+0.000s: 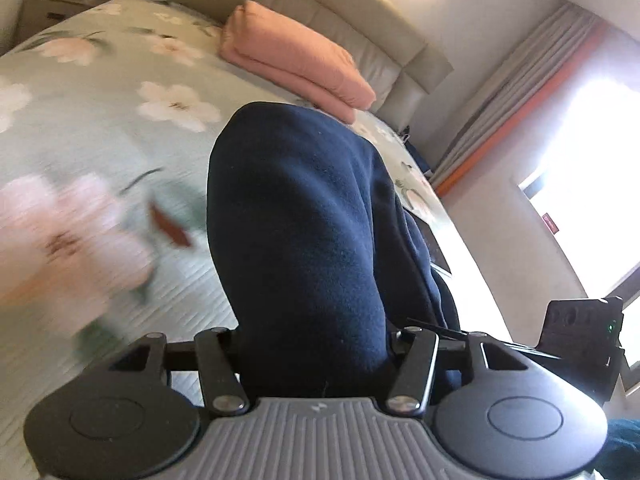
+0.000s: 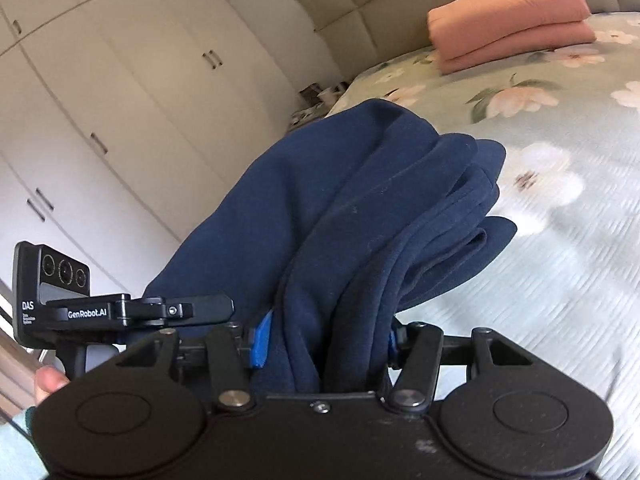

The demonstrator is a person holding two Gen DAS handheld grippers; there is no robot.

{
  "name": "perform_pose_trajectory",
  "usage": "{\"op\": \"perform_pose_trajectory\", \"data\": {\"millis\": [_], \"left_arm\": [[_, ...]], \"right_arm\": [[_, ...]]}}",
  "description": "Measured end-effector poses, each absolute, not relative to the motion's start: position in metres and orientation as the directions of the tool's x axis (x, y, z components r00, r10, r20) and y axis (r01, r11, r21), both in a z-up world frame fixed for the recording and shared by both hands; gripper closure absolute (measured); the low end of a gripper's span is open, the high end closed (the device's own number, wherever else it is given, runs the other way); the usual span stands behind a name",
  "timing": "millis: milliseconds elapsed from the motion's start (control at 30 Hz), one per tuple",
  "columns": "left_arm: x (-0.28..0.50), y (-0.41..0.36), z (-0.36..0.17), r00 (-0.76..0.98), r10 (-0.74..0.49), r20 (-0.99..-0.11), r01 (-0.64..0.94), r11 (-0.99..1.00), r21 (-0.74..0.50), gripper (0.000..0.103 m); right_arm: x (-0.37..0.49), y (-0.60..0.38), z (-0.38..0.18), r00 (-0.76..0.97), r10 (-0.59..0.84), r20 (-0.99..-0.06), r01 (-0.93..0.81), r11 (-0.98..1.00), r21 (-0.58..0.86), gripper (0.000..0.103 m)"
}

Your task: Fold large clothes

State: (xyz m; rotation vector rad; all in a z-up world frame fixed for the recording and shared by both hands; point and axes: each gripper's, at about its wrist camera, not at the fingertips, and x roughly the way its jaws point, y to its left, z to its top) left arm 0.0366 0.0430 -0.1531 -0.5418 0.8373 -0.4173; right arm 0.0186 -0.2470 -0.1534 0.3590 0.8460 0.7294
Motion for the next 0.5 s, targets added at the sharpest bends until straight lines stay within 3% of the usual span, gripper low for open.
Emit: {"op": "perform_pose_trajectory", "data": {"millis": [167, 267, 300, 333, 400, 500], "left_arm": [[-0.035, 0.095, -0.181, 0.564, -0.508, -0.651, 0.058, 0.811, -0.582, 0.045], [-0.055, 0.126, -0.239, 0.526, -0.469, -0.709, 0.013, 0.839, -0.544, 0.041], [-0.054, 0.136, -0.262, 0.499, -0.462, -0.734, -0.011, 0.843, -0.538, 0.032], [-0.06, 0.151, -0.28, 0.499, -0.498, -0.709, -0.036, 0.806, -0.591, 0.031], [-0.067, 0.175, -0.278, 0.509, -0.566, -0.648, -0.068, 0.724, -0.687, 0.034], [-0.088, 0.196, -0.235, 0.57, -0.491, -0.659, -0.002, 0.801, -0.599, 0.039]], "right_arm": [[-0.047, -0.197, -0.19, 0.394, 0.715, -0.577, -0.364, 0.698, 0.617, 0.038], [-0.072, -0.163, -0.234, 0.387, 0.669, -0.634, -0.315, 0.743, 0.591, 0.037], [-0.081, -0.153, -0.252, 0.395, 0.636, -0.663, -0.292, 0.771, 0.566, 0.03], [-0.088, -0.147, -0.269, 0.411, 0.609, -0.679, -0.265, 0.792, 0.55, 0.023], [-0.106, -0.149, -0.268, 0.452, 0.594, -0.665, -0.215, 0.797, 0.565, 0.021], [-0.118, -0.157, -0.24, 0.463, 0.537, -0.705, -0.17, 0.835, 0.524, 0.02]]}}
